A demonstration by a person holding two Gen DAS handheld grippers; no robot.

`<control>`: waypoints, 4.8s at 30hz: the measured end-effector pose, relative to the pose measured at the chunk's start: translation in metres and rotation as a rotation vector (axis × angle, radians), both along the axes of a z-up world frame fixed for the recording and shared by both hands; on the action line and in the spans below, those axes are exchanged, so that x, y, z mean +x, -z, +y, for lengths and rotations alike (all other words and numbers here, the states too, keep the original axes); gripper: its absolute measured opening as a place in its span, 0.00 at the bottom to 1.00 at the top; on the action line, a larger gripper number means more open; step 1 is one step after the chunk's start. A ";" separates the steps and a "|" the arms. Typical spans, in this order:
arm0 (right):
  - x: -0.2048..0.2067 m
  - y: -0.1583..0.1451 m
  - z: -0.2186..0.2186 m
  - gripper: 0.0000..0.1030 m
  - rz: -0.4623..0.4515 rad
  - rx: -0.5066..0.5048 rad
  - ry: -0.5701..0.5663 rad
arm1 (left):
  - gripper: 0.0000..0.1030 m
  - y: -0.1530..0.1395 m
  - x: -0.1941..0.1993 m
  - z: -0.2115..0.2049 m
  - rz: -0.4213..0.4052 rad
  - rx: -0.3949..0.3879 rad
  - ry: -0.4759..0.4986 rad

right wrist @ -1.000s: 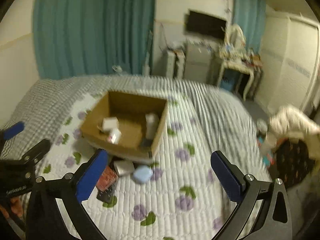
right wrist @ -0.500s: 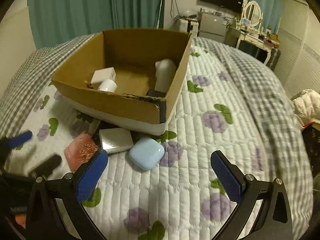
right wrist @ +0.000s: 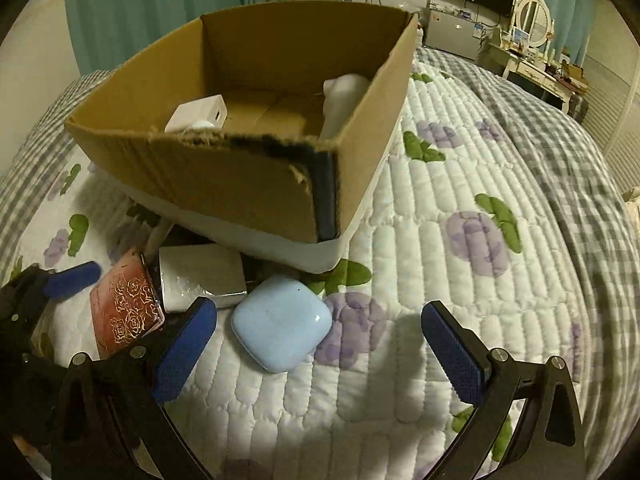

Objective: Organize rigid objects
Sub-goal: 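Grasp the pink rose card case with left tool while right tool grasps blue earbud case, then carry card case and earbud case into the box and open both tools, then move both tools back toward the black remote and white charger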

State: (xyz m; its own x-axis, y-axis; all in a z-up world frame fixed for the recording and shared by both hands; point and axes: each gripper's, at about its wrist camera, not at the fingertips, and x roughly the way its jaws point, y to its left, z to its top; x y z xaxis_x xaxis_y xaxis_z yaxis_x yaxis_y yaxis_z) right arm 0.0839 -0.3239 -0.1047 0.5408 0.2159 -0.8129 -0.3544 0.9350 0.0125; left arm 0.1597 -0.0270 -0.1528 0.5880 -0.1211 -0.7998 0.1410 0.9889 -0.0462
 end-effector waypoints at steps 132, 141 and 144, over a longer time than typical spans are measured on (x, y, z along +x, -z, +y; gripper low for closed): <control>0.021 -0.197 0.005 0.82 -0.240 0.084 -0.039 | 0.99 -0.208 0.002 0.013 -0.318 0.033 -0.088; -0.060 -0.241 -0.017 0.99 -0.300 0.061 -0.037 | 1.00 -0.240 -0.063 0.013 -0.373 0.049 -0.081; -0.080 -0.240 -0.023 1.00 -0.309 0.077 -0.034 | 1.00 -0.237 -0.076 0.018 -0.377 0.049 -0.102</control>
